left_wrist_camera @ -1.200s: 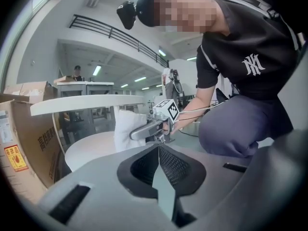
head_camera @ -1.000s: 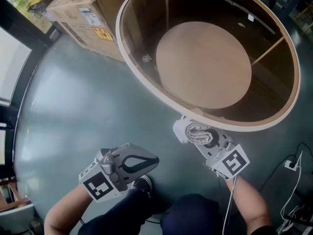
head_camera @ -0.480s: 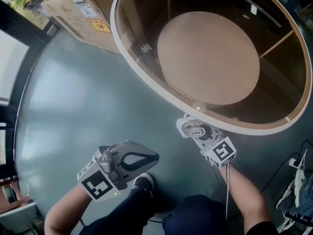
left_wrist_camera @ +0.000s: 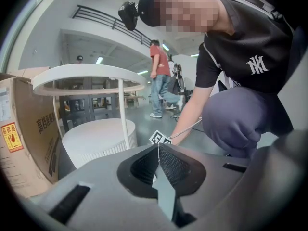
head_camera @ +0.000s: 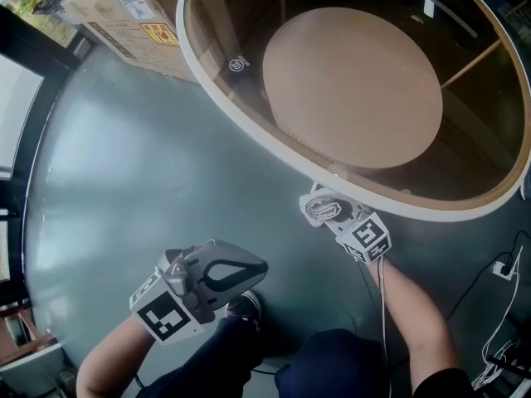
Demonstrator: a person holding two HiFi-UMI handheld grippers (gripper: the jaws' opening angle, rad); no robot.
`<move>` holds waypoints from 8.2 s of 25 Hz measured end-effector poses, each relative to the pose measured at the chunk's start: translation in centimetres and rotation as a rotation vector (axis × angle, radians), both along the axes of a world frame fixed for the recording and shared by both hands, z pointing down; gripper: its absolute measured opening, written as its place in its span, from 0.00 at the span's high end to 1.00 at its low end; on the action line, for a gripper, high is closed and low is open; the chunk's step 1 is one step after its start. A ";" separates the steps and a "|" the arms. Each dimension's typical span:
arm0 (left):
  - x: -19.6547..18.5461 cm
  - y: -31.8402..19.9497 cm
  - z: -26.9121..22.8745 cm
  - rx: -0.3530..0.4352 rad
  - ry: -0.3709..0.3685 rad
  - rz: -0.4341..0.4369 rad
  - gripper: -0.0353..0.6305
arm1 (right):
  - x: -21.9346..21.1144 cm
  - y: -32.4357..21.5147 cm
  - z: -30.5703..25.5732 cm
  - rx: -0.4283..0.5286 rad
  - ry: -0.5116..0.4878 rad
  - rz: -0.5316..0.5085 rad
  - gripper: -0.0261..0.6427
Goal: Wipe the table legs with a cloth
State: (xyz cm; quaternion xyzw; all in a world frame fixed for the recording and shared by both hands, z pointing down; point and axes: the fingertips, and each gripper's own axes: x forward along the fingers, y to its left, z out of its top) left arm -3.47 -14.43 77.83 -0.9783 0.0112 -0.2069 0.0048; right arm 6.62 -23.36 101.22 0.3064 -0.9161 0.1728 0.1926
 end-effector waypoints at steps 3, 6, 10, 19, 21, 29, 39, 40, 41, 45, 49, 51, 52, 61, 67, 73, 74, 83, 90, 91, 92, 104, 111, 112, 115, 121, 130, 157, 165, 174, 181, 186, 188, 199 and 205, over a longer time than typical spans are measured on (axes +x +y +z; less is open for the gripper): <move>0.0 0.5 0.4 -0.001 -0.011 0.006 0.94 | 0.0 0.1 0.6 -0.047 0.009 0.009 0.85; -0.3 0.8 0.8 -0.016 -0.022 0.000 0.94 | -0.1 1.3 -1.9 -0.045 0.005 -0.003 0.85; -0.7 0.0 -0.4 -0.002 -0.010 -0.019 0.94 | -0.4 2.3 -13.5 0.112 -0.132 -0.045 0.85; 1.9 -1.2 -3.8 0.058 0.046 0.018 0.94 | -1.6 0.8 -32.0 0.388 -0.329 -0.027 0.85; 2.4 -0.8 -4.0 0.064 0.056 0.032 0.94 | -1.6 0.5 -32.1 0.389 -0.326 -0.016 0.85; 1.7 -0.2 -2.3 0.051 0.046 0.057 0.94 | -1.4 0.6 -25.6 0.344 -0.256 -0.031 0.86; 1.0 -0.2 0.2 0.002 0.012 0.052 0.94 | -0.9 0.0 -12.1 0.171 -0.145 -0.028 0.86; 0.9 -0.1 0.4 -0.001 0.009 0.054 0.94 | -0.8 0.0 -10.8 0.151 -0.135 -0.026 0.86; 0.8 -0.1 0.5 -0.003 0.007 0.054 0.94 | -0.7 0.0 -9.5 0.128 -0.126 -0.021 0.86; 0.8 0.0 0.7 -0.006 0.014 0.057 0.94 | -0.4 0.0 -4.6 0.030 -0.076 0.001 0.85; 1.0 0.3 0.9 -0.014 0.022 0.052 0.94 | 0.1 -0.1 -0.1 -0.102 -0.020 0.035 0.85; 0.9 0.7 1.4 -0.025 0.015 0.053 0.94 | 0.2 0.2 0.6 -0.158 -0.006 0.058 0.86; 0.9 1.0 1.6 -0.035 0.009 0.053 0.94 | 0.1 0.6 0.0 -0.164 -0.004 0.060 0.86; 2.3 1.8 -1.4 -0.022 0.055 0.074 0.94 | 5.1 -1.1 -23.7 0.297 -0.195 0.130 0.86; 3.5 1.6 -2.6 0.012 0.089 0.092 0.94 | 1.8 -1.8 -30.2 0.533 -0.257 0.011 0.86; 2.6 0.9 -1.6 0.002 0.067 0.083 0.94 | 0.6 -1.1 -27.9 0.579 -0.179 -0.147 0.86; 2.6 0.8 -1.3 0.002 0.063 0.085 0.94 | 0.6 -0.9 -27.1 0.567 -0.172 -0.158 0.86; 2.4 1.0 0.7 -0.031 0.028 0.103 0.94 | 0.7 -0.3 -15.1 0.355 -0.104 -0.136 0.86; 1.2 0.7 1.5 -0.044 0.011 0.089 0.94 | 0.7 0.0 -5.6 0.215 -0.006 -0.121 0.86; 1.0 0.6 1.6 -0.044 0.008 0.084 0.94 | 0.6 -0.1 -4.4 0.193 0.004 -0.121 0.86; 0.8 0.6 1.7 -0.045 0.008 0.077 0.94 | 0.5 -0.1 -3.5 0.170 0.009 -0.116 0.86; 0.0 1.4 -0.3 -0.026 0.019 0.038 0.94 | 3.6 -0.6 -10.6 0.178 -0.023 0.015 0.86; 2.4 1.2 -2.0 0.001 0.079 0.063 0.94 | 1.8 -1.1 -28.7 0.537 -0.166 -0.027 0.86; 2.9 1.6 -1.8 -0.008 0.083 0.072 0.94 | 1.1 -0.9 -29.6 0.585 -0.157 -0.052 0.86; 3.4 3.2 -0.7 -0.026 0.061 0.112 0.94 | 0.1 -0.7 -30.0 0.704 -0.068 -0.128 0.86; 2.3 2.9 1.2 -0.065 0.038 0.118 0.94 | -0.4 -1.2 -23.7 0.667 0.028 -0.209 0.86; 0.9 2.9 3.3 -0.103 0.002 0.106 0.94 | 0.1 -0.6 -8.5 0.370 0.104 -0.157 0.86; 2.7 3.4 0.3 -0.065 0.041 0.114 0.94 | 0.0 -0.6 -31.1 0.776 -0.073 -0.072 0.86; 1.6 2.6 2.1 -0.095 0.015 0.105 0.94 | -0.4 -1.1 -22.8 0.694 -0.015 -0.105 0.86; 0.8 2.6 3.1 -0.125 -0.003 0.114 0.94 | -0.2 -0.8 -7.1 0.344 0.102 -0.066 0.86; 1.0 2.0 2.3 -0.114 0.009 0.100 0.94 | 0.7 -0.4 -1.2 0.136 0.192 -0.048 0.86; 0.8 2.3 2.3 -0.097 0.023 0.061 0.94 | 0.7 1.5 -7.2 0.060 0.149 -0.105 0.86; 0.7 2.2 1.6 -0.089 0.037 0.045 0.94 | 0.2 2.4 -15.3 0.195 0.013 -0.135 0.86; 0.4 1.9 0.2 -0.056 0.065 0.043 0.94 | -1.6 1.2 -31.0 0.379 -0.239 -0.008 0.86; -0.7 2.2 1.1 -0.073 0.039 0.034 0.94 | -0.8 0.1 -22.4 0.208 -0.249 0.036 0.86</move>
